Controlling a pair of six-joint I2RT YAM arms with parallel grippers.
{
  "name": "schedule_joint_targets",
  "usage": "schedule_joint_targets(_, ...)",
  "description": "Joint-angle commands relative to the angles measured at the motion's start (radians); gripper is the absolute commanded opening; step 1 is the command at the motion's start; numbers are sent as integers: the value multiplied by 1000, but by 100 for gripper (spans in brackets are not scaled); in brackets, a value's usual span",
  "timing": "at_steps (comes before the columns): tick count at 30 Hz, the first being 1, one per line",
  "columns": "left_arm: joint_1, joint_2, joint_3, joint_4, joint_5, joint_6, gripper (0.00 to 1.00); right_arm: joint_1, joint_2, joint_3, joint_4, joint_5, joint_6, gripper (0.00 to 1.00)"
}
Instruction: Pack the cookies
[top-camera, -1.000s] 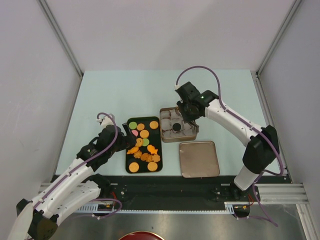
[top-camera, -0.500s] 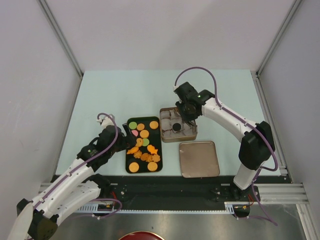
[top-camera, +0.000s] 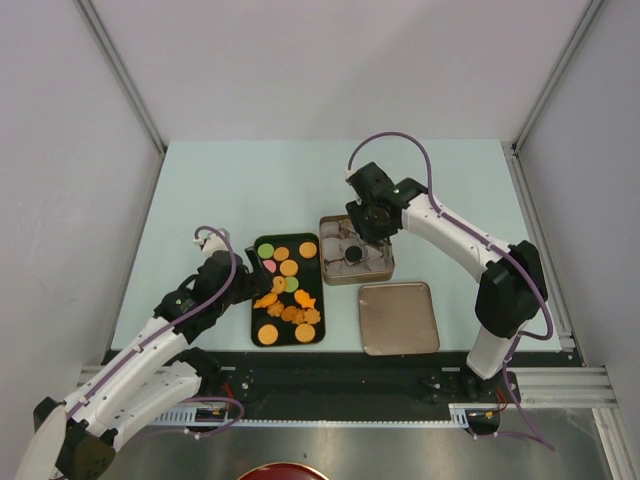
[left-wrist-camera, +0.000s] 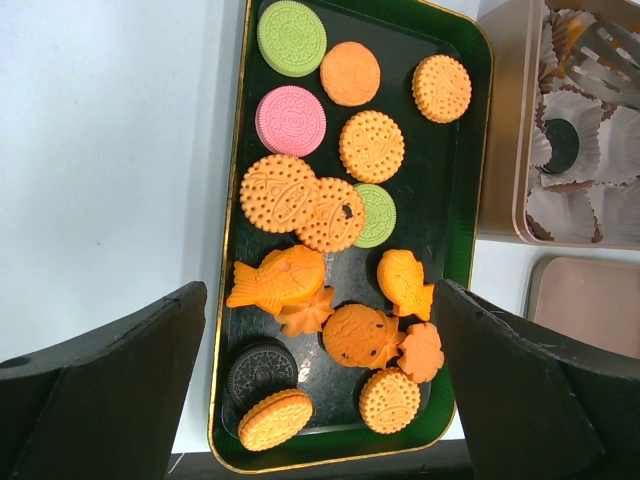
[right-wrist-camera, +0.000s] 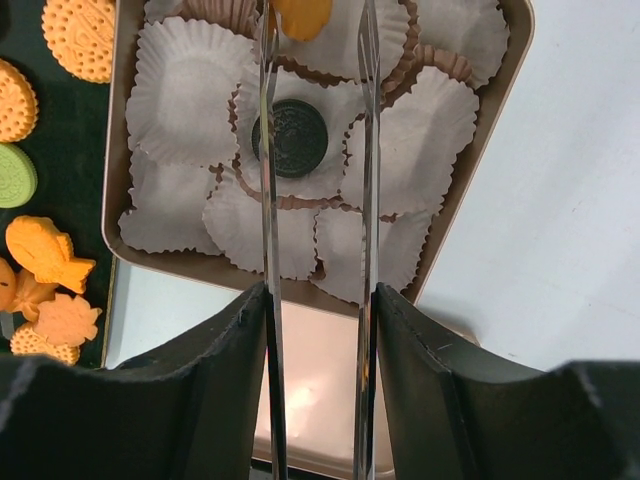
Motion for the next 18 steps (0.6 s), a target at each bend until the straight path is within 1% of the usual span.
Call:
schedule_joint_targets(1,7,-12,-4,22,5,-11,100,1,-5,65,15,50,6,50)
schedule_joint_targets(4,7,-16,-4,19,2,-11,100,14,-29,75,14,96,6,50)
schedule_joint_targets(7,7,-15,-2,22,2,-10,100,17,-42,82,9,102,-3,50)
schedule_joint_targets(14,7,-19,-2,17,3,-13,100,11,-51,51,0,129,-3,45)
schedule_joint_targets(18,7,-22,-4,14,2,-11,100,17,-69,46,17,112,0,42)
